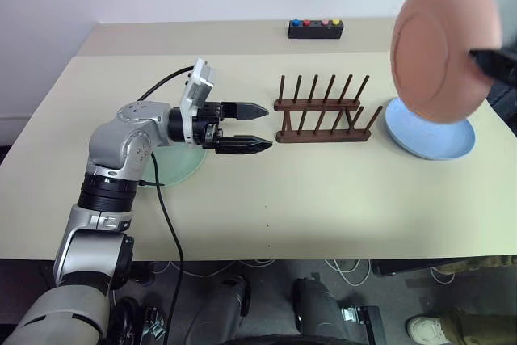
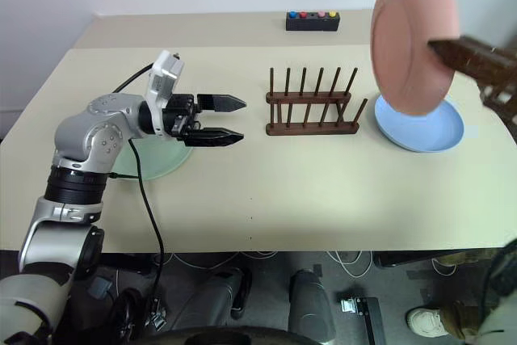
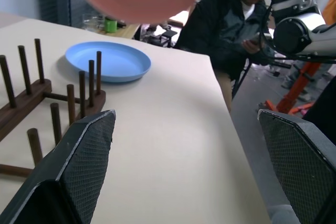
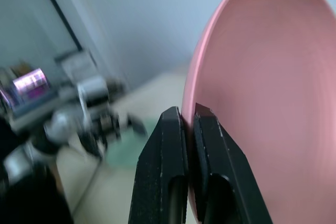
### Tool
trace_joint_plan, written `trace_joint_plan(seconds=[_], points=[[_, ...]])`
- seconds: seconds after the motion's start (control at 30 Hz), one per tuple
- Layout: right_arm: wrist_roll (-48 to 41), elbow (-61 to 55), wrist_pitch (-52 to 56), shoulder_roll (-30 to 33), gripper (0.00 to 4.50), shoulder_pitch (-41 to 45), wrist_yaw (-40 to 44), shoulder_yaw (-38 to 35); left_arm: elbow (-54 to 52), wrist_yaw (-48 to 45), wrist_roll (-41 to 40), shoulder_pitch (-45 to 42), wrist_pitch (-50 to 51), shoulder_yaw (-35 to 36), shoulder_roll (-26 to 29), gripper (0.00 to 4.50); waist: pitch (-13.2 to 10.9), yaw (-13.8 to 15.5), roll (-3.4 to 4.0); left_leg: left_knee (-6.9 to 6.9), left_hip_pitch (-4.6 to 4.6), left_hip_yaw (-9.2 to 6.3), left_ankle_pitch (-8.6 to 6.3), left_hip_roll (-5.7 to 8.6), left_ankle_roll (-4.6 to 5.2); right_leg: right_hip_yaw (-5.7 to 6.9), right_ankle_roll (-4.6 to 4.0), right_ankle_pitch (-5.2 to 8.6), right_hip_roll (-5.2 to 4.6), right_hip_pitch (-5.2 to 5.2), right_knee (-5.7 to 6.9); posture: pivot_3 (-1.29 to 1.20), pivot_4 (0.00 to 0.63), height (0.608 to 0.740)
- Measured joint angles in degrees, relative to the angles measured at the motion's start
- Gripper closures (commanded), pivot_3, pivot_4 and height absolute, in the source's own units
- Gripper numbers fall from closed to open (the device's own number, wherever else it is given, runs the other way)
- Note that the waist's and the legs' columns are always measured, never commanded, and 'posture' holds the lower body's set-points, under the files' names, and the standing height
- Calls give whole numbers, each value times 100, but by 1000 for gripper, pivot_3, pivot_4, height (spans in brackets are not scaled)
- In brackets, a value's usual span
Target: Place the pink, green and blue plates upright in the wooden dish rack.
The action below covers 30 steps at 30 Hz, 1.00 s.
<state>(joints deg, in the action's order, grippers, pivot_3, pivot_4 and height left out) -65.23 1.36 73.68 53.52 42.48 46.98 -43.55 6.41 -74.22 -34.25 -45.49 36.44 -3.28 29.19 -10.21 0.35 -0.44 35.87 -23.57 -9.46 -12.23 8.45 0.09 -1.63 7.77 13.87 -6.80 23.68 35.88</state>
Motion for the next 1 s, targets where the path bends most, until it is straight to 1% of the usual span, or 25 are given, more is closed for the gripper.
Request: trace_joint_plan(seconds=[0.1,0.2,0.3,0.43,0.53,0.67,1.0], points=[[118,548,-445,-435,4474,325,-104,392,-3,122,0,0,-214,91,-96,0,0,-17,0,0,1,0,0,0,0,0,0,0,2,2,4,0,150,740],[452,1315,-883,-668,4474,597,-10,930,-9,219,-21,4,-385,251,-179,0,-1,-26,2,-1,-1,2,1,4,-1,-1,1,0,2,8,11,0,150,740],[947,2057,-1458,-728,4474,828,332,1439,-27,241,-23,8,-429,304,-169,0,-1,-39,3,-2,-1,1,1,5,-1,-1,1,0,3,10,13,0,150,740],[1381,2669,-1966,-752,4474,836,735,1802,-174,343,-30,97,-422,346,-111,0,-2,-52,3,-1,-2,1,1,6,-1,-2,1,0,3,10,13,0,150,740],[1642,2998,-2252,-772,4474,831,973,1964,-325,417,-134,213,-351,431,-91,0,-2,-103,4,-1,-2,0,1,6,-2,-2,1,0,4,12,17,0,150,740],[1734,3139,-2305,-775,4474,836,1132,2015,-447,462,-140,237,-315,430,-75,0,-2,-119,5,-1,-2,0,2,6,-2,-2,1,0,5,15,21,0,150,740],[2009,3361,-2335,-922,4474,817,1203,2085,-475,451,-141,238,-312,426,-63,0,-2,-115,5,-1,-2,0,2,6,-3,-2,1,0,5,16,21,0,150,740]])
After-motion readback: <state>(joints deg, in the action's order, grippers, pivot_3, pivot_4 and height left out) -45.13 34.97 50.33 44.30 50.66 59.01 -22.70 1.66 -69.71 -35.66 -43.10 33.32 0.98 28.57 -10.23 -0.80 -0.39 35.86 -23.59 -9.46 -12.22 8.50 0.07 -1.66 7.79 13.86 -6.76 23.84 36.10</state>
